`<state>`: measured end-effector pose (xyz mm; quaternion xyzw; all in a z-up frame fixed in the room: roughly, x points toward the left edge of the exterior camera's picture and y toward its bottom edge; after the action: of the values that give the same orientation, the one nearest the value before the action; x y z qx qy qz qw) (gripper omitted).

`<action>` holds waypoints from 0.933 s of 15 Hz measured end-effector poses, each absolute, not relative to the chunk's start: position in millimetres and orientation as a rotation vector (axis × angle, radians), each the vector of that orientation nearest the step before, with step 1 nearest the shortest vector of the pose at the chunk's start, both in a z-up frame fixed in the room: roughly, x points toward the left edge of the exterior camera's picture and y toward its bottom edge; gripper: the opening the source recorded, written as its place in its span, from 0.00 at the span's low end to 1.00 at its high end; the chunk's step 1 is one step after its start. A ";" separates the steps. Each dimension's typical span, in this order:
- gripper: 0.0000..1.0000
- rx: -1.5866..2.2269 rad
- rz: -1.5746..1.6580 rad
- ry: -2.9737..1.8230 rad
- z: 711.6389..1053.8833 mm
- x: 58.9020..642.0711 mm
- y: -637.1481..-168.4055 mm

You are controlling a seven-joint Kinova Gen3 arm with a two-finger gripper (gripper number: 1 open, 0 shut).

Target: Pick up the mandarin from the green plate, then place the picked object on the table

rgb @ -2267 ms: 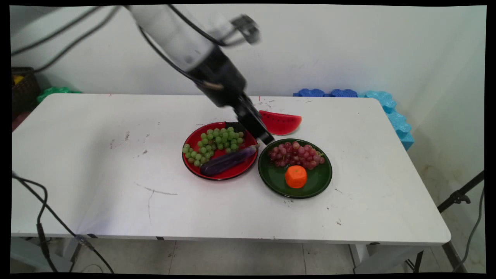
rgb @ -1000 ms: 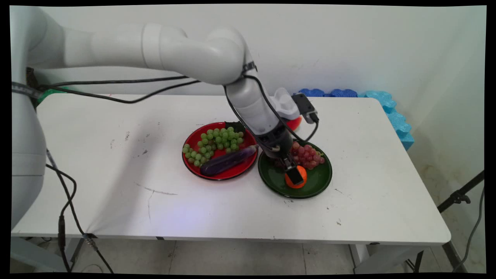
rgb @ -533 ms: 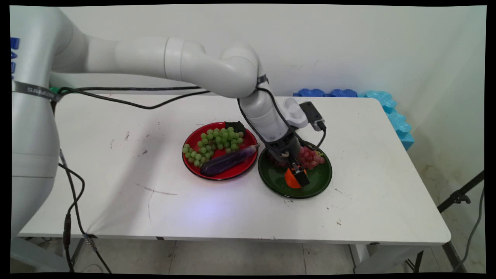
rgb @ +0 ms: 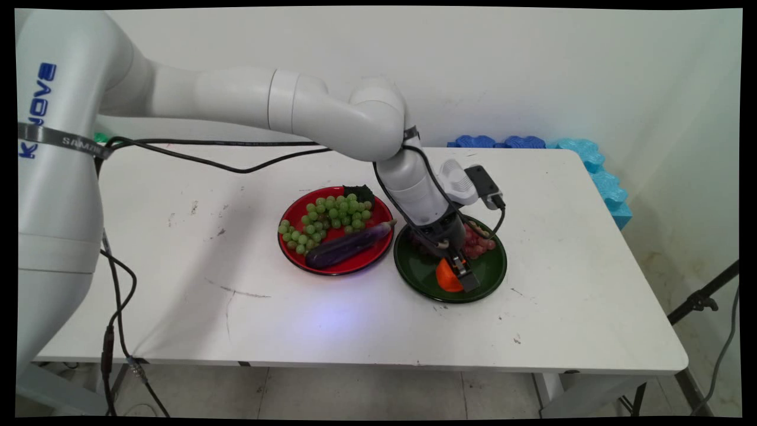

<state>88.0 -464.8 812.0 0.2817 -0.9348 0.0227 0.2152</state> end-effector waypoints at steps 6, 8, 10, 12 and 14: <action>0.00 0.736 0.067 -2.595 814.3 85.0 -463.2; 0.00 0.725 0.068 -2.595 819.3 86.3 -462.1; 0.00 0.718 0.067 -2.591 829.6 89.1 -460.1; 0.00 0.712 0.063 -2.586 842.0 93.0 -457.1; 0.00 0.691 0.056 -2.580 863.6 101.9 -449.5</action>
<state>101.9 -449.5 863.6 0.2515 -0.9392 0.0206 0.2327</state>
